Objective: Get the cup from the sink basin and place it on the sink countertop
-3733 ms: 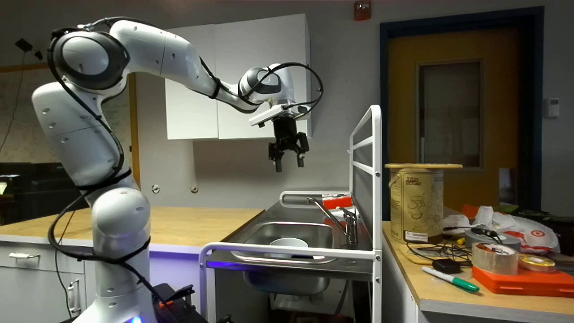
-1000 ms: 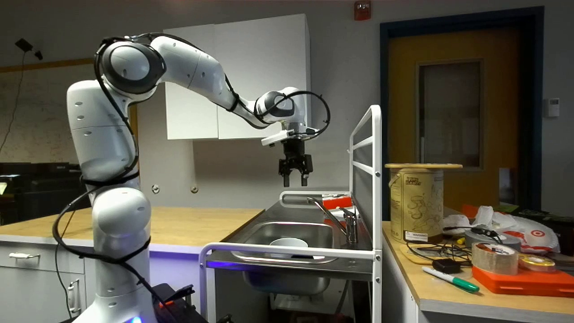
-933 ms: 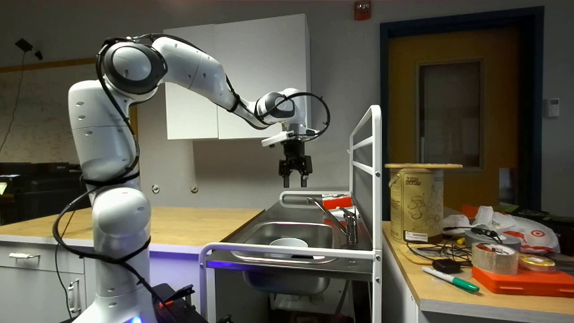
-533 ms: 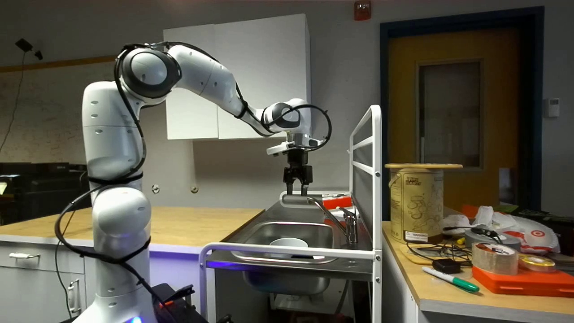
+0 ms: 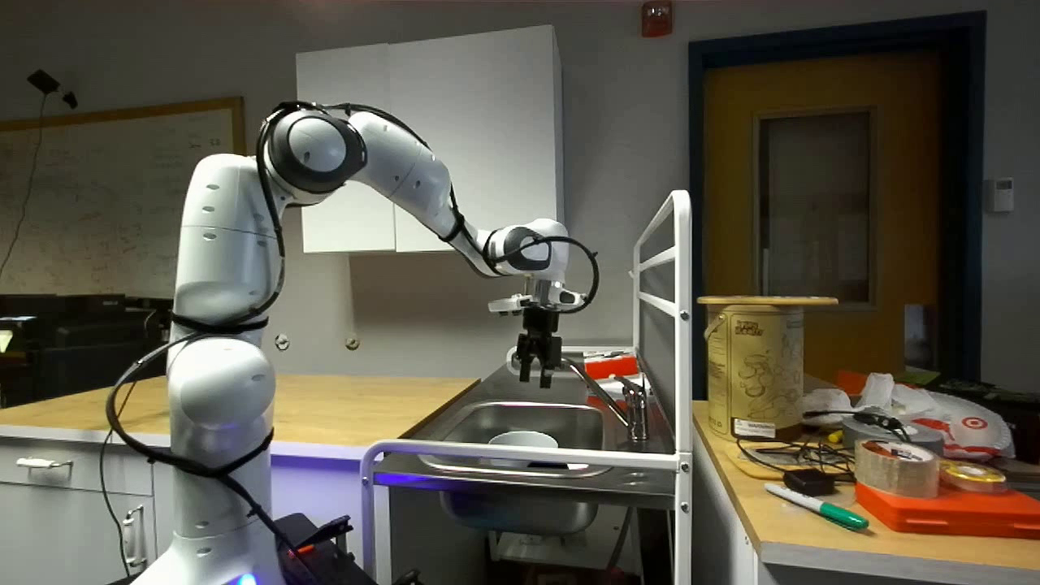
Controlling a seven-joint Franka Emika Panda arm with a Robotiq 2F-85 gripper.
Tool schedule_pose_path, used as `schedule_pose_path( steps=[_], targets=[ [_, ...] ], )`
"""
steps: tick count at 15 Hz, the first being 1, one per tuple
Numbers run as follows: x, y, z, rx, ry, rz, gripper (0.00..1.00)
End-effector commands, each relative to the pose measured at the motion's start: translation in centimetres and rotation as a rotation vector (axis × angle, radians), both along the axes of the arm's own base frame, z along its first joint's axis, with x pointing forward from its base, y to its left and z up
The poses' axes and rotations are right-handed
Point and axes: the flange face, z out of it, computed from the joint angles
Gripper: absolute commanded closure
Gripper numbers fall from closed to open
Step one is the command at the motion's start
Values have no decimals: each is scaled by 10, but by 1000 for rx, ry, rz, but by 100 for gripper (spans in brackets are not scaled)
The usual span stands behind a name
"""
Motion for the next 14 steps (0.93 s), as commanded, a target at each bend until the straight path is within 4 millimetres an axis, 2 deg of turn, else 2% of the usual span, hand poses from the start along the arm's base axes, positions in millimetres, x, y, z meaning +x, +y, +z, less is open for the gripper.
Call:
schedule_pose_path(
  steps=[1, 9, 14],
  targets=[
    [6, 3, -31, 26, 33, -73, 0],
    [14, 2, -100, 166, 130, -171, 0],
    [12, -17, -136, 193, 167, -238, 0]
  ],
)
